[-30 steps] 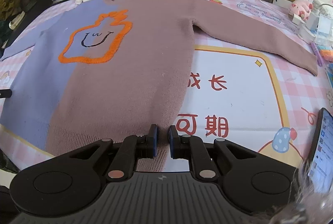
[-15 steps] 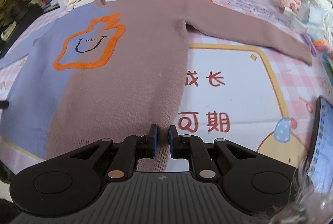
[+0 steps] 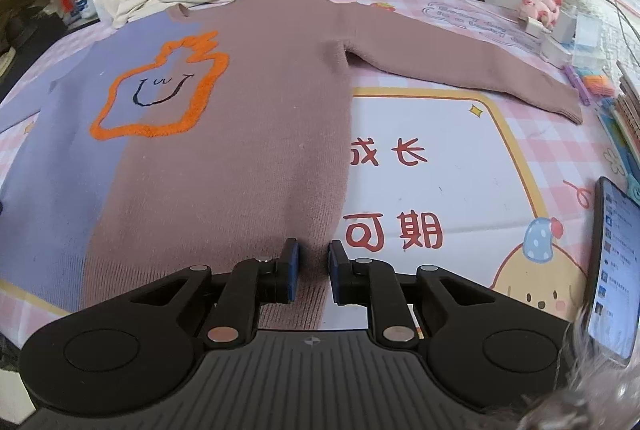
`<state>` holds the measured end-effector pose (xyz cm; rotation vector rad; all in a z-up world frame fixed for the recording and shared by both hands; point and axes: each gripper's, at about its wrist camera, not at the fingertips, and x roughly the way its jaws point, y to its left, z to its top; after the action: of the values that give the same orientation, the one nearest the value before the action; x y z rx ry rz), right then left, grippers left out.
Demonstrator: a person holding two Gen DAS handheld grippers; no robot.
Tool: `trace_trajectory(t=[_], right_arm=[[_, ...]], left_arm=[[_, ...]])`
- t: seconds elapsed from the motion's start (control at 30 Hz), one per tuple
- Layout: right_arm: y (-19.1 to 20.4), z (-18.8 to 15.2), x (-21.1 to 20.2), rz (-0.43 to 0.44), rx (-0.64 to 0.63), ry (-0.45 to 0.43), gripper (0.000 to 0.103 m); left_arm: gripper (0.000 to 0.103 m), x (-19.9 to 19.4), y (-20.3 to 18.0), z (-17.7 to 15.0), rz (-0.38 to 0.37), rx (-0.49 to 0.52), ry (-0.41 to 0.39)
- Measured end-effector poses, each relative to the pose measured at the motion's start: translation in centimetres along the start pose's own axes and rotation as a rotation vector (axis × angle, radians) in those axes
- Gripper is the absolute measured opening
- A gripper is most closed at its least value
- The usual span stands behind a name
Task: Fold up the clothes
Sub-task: 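Open both grippers and move the left gripper to the lavender sleeve cuff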
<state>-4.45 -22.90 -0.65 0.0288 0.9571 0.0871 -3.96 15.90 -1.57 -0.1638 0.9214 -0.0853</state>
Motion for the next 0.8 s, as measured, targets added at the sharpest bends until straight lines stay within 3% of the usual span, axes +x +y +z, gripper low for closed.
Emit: trace_trajectory(t=[0.37,0.43,0.5,0.6,0.7,0.77,0.8], right_arm=[[-0.9,-0.2,0.0,0.037,0.025,-0.016,0.019],[-1.0,-0.2,0.0,0.041,0.012,-0.018,0.028],[-1.2,0.0,0.2,0.059,0.013,-0.015,0.045],[-1.2,0.1,0.2,0.070,0.026,-0.015,0.049],[-1.3,0.0,-0.1,0.065,0.054,-0.031,0.057],[-1.2,0.0,-0.6,0.048,0.061,-0.056,0.064],[-1.1,-0.1,-1.0,0.037,0.060,-0.070,0.070]], left_arm=[[0.007,-0.1,-1.0,-0.3,0.062,-0.009,-0.023],[0.008,-0.2,-0.9,-0.4,0.064,-0.030,-0.021],[0.010,-0.4,-0.8,-0.4,0.072,-0.059,-0.022],[0.019,-1.0,-1.3,-0.6,0.110,-0.100,-0.043],[0.041,-2.1,-2.3,-0.8,0.119,-0.105,-0.084],[0.062,-3.0,-3.1,-0.9,0.132,-0.099,-0.123],[0.066,-3.4,-3.5,-0.9,0.142,-0.100,-0.139]])
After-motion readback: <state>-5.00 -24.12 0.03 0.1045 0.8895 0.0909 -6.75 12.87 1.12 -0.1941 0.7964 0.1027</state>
